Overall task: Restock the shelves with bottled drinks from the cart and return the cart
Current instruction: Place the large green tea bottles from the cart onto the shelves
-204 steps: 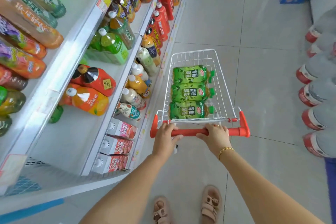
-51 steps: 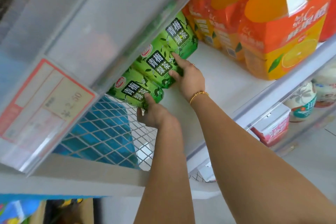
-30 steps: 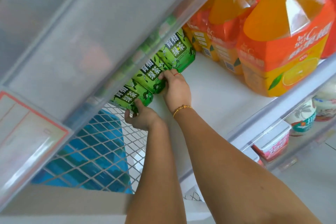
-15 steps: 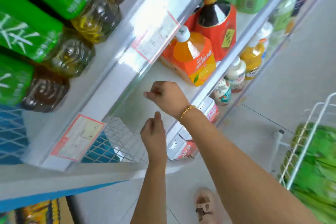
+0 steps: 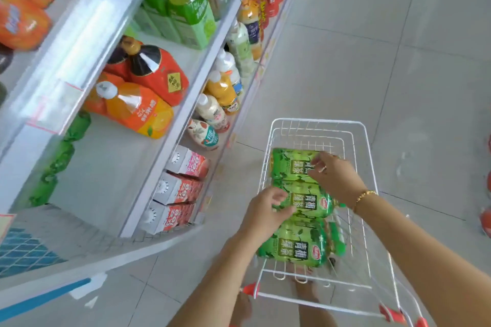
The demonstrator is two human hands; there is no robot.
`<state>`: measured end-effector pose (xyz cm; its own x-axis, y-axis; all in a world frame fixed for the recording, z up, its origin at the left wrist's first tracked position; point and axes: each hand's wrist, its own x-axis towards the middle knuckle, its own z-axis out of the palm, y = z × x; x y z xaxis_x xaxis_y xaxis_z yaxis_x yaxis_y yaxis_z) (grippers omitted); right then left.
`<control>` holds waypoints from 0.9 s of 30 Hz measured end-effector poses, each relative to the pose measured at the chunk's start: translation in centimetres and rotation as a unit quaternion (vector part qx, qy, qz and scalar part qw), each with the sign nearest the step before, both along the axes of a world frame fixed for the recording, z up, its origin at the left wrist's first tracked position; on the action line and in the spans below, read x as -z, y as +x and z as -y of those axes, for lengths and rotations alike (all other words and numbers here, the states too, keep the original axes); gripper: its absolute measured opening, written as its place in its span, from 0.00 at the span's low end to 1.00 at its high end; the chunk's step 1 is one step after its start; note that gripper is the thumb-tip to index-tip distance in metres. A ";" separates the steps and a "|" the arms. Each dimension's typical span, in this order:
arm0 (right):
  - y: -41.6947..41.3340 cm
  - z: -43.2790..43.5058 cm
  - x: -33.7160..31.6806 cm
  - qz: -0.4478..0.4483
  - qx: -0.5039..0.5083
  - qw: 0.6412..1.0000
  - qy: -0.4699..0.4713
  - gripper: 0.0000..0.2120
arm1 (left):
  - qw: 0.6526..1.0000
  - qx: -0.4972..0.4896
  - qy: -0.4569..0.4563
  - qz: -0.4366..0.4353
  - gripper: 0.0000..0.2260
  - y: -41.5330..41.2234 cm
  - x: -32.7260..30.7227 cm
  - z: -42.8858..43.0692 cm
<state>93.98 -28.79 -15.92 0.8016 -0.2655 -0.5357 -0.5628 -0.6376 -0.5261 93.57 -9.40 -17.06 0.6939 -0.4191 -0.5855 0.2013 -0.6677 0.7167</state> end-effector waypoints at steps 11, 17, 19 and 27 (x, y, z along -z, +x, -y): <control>-12.9 0.0 10.0 -0.358 0.067 0.912 0.189 0.23 | 0.871 0.377 0.276 -0.152 0.43 -0.3 7.4 4.5; -15.8 -0.8 10.0 -0.230 0.473 0.758 0.386 0.16 | 0.827 0.443 0.304 -0.166 0.43 1.3 7.9 6.6; -16.1 -1.6 8.9 -0.153 0.567 0.661 0.467 0.15 | 0.833 0.442 0.293 -0.159 0.43 1.3 7.8 6.6; -14.3 -1.5 7.1 0.036 0.666 0.513 0.540 0.19 | 0.916 0.333 0.223 -0.028 0.44 0.0 5.6 4.5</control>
<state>79.71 -27.28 -23.04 0.3230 -0.1838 -0.9284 -0.0751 0.9729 -0.2187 93.60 -13.86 -22.61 0.3348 -0.4494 -0.8283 -0.3294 -0.8793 0.3439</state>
